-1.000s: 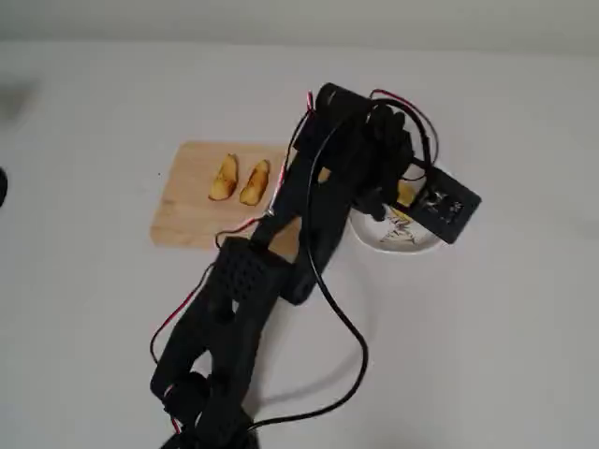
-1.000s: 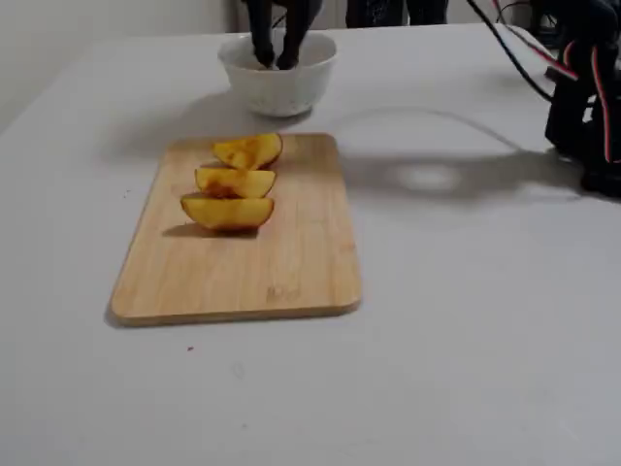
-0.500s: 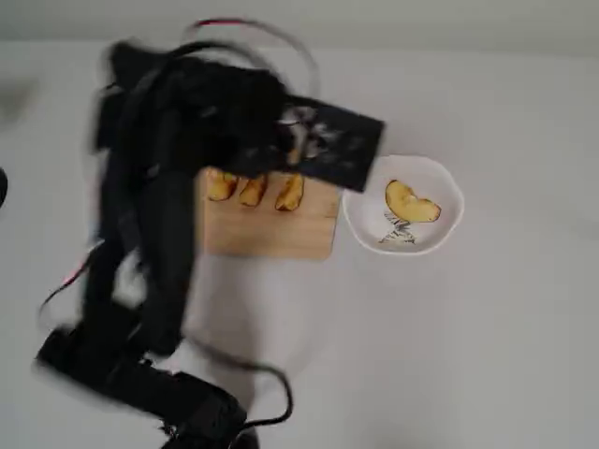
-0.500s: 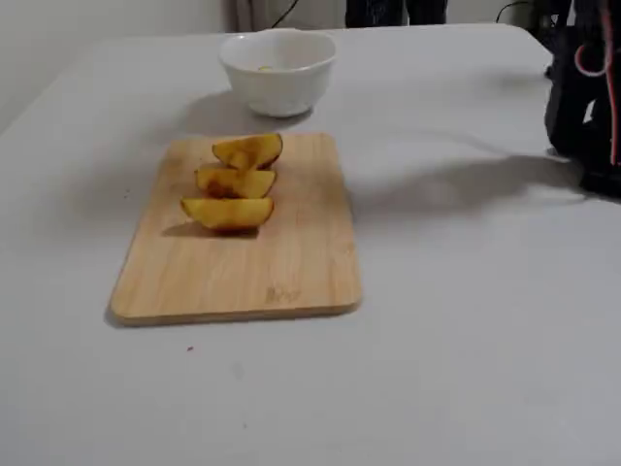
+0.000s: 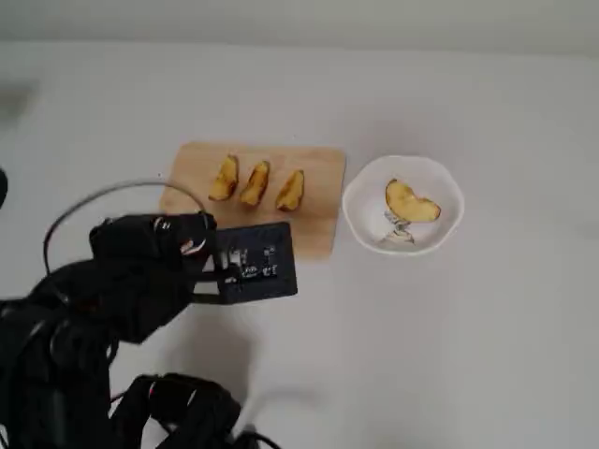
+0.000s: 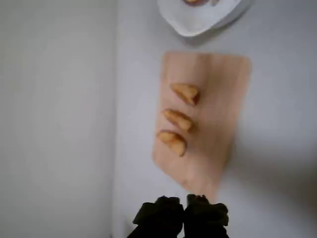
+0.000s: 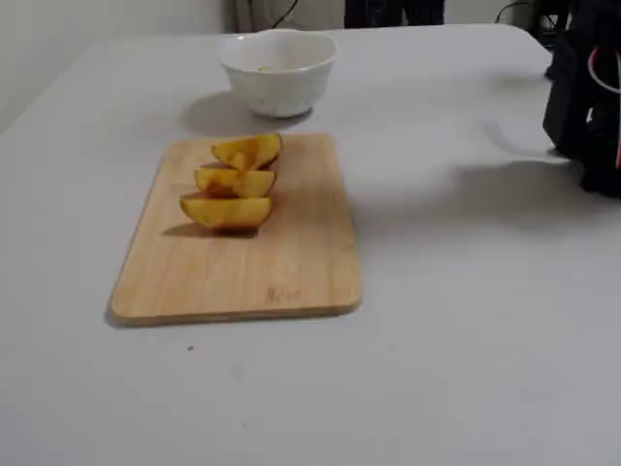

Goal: Pick up the leftmost apple slice from the cutting board and place it into the bowl

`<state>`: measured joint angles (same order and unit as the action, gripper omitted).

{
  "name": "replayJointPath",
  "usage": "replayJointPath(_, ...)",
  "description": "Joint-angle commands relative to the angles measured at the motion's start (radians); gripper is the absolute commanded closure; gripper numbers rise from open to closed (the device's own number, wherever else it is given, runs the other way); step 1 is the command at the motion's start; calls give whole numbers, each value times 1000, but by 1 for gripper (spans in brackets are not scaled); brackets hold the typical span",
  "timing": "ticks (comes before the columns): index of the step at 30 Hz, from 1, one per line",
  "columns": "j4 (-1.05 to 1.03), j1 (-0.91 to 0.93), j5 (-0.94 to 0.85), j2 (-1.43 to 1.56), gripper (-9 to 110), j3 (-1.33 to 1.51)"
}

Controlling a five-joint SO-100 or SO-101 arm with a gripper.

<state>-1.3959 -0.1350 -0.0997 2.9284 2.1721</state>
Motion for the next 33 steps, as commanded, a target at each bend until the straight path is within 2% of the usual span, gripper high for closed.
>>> replayJointPath(1, 38, -32, -63, 183, 101, 156)
replayJointPath(5, 48, -51, -95, 393, 101, 336)
replayJointPath(12, 44, -46, -104, 399, 101, 420)
replayJointPath(17, 81, -38, -100, 397, 101, 603)
replayJointPath(23, 167, -51, 6, 397, 101, 790)
replayJointPath(33, 213, 34, 71, 396, 101, 844)
